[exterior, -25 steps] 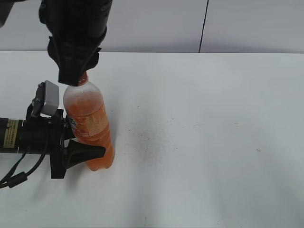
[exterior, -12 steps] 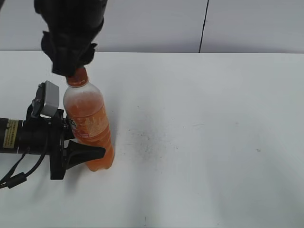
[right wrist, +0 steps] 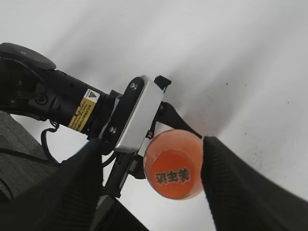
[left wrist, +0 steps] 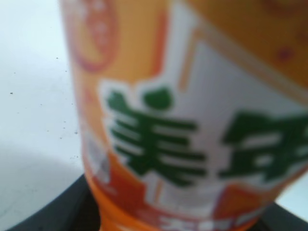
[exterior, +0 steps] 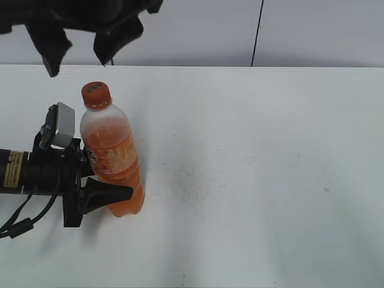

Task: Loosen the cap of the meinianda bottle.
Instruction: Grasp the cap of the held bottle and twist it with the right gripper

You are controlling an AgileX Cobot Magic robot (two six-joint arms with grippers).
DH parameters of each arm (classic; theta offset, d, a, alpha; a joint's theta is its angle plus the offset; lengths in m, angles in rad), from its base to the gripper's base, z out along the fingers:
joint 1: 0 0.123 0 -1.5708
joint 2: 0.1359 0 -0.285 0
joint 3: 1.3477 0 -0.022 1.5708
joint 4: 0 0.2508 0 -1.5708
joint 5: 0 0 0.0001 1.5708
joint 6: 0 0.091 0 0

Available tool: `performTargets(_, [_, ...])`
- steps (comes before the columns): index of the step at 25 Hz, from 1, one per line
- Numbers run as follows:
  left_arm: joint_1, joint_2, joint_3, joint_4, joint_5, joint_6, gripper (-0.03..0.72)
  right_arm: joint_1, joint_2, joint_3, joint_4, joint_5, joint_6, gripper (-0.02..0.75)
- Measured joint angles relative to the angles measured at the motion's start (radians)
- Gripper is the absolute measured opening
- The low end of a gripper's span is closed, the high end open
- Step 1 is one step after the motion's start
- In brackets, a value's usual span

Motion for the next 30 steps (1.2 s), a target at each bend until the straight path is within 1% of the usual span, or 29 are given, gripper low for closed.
performTargets(4, [0.000,0.000,0.000,0.002,-0.002,0.000,0.398,0.000,0.000,0.064,-0.001,0.001,0.032,0.460])
performTargets(11, [0.000,0.000,0.000,0.003,-0.002,0.000,0.398,0.000,0.000,0.092,-0.006,0.002,0.059,0.456])
performTargets(14, [0.000,0.000,0.000,0.003,-0.002,0.000,0.398,0.000,0.000,0.101,-0.002,0.002,0.060,0.433])
performTargets(16, [0.000,0.000,0.000,0.003,-0.002,0.000,0.398,0.000,0.000,0.102,-0.002,0.002,0.060,0.404])
performTargets(18, [0.000,0.000,0.000,0.004,-0.002,0.000,0.398,0.000,0.000,0.103,-0.002,0.002,0.060,0.357])
performTargets(21, [0.000,0.000,0.000,0.004,-0.002,0.000,0.398,0.000,0.000,0.103,-0.008,0.002,0.053,0.269])
performTargets(22, [0.000,0.000,0.000,0.005,-0.002,0.000,0.398,0.000,0.000,0.103,-0.008,0.003,0.043,0.266])
performTargets(25, [0.000,0.000,0.000,0.005,-0.002,0.000,0.398,0.000,0.000,0.103,-0.006,0.003,-0.038,0.266])
performTargets(27, [0.000,0.000,0.000,0.006,-0.002,0.000,0.398,0.000,0.000,0.103,-0.001,0.003,-0.128,0.266])
performTargets(30, [0.000,0.000,0.000,0.009,-0.005,0.001,0.398,0.000,0.000,0.103,0.024,0.002,-0.390,0.265])
